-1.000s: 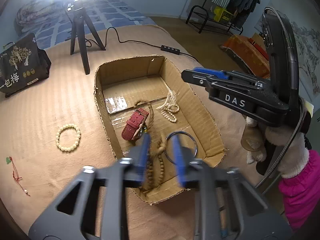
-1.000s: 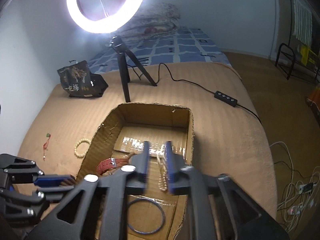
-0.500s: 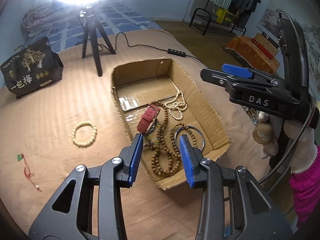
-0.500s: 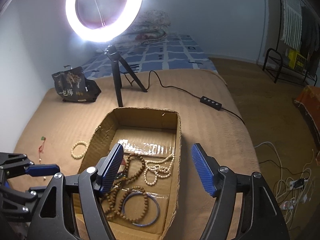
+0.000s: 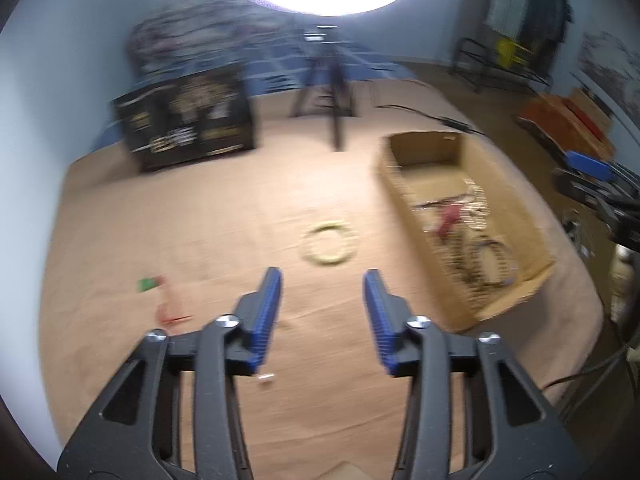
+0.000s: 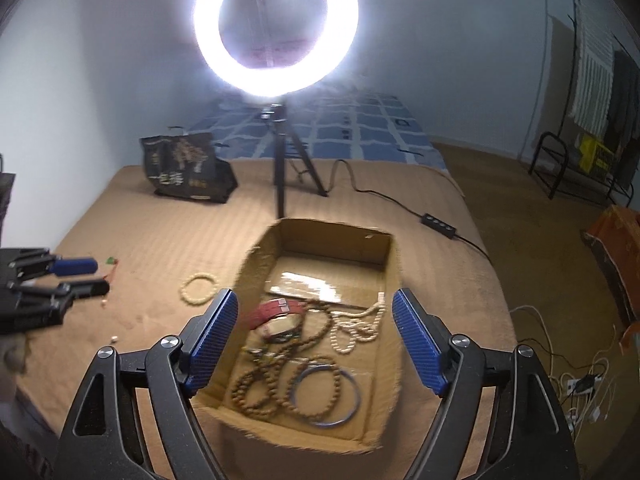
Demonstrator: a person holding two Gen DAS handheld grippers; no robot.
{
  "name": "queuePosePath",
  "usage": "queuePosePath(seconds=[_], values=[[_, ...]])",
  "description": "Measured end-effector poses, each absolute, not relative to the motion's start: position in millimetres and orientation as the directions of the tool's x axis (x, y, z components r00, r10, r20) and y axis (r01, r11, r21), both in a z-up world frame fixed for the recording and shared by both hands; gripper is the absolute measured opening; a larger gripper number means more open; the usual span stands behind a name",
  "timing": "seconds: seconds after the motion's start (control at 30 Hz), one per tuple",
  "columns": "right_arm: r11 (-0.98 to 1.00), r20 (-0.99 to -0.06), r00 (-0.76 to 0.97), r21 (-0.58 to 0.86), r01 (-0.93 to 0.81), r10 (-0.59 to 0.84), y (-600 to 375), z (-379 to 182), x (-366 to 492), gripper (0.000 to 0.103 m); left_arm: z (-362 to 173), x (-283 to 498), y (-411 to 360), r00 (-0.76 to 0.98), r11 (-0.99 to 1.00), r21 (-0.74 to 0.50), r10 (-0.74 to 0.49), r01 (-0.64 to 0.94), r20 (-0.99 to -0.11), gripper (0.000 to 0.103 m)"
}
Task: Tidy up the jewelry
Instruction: 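Withdraw both tools from the box back over the blanket, then close the left gripper on the green jade pendant while the right gripper closes on a loose pearl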
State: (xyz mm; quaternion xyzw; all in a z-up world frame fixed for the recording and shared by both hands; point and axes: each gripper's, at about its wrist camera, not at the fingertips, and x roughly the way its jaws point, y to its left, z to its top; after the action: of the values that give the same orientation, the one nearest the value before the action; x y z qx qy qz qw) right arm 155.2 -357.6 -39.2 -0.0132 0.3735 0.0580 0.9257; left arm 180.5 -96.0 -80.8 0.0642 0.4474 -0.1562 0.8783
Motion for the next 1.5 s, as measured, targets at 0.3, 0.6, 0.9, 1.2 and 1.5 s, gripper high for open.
queuePosePath(seconds=[0.3,0.6,0.9,1.2,1.5], values=[[0.964,-0.677,0.701,0.045,-0.264,0.224,-290,-45,136,0.080,-102,186,31,0.595,0.994,-0.021,-0.081,0.107,-0.800,0.055],[0.904,-0.748,0.587,0.041,-0.426,0.311,-205,-86,143,0.080,-141,196,87,0.553,0.995,-0.075,-0.095,0.058,-0.827,0.055],[0.852,-0.786,0.486,0.097,-0.514,0.382,-157,-132,149,0.080,-169,218,83,0.543,0.988,-0.055,-0.125,0.143,-0.830,0.055],[0.815,-0.793,0.447,0.105,-0.570,0.414,-130,-158,160,0.071,-192,259,77,0.534,0.981,-0.085,-0.167,0.175,-0.829,0.055],[0.799,-0.801,0.437,0.083,-0.595,0.409,-117,-170,170,0.057,-211,286,67,0.531,0.986,-0.067,-0.139,0.153,-0.836,0.055]])
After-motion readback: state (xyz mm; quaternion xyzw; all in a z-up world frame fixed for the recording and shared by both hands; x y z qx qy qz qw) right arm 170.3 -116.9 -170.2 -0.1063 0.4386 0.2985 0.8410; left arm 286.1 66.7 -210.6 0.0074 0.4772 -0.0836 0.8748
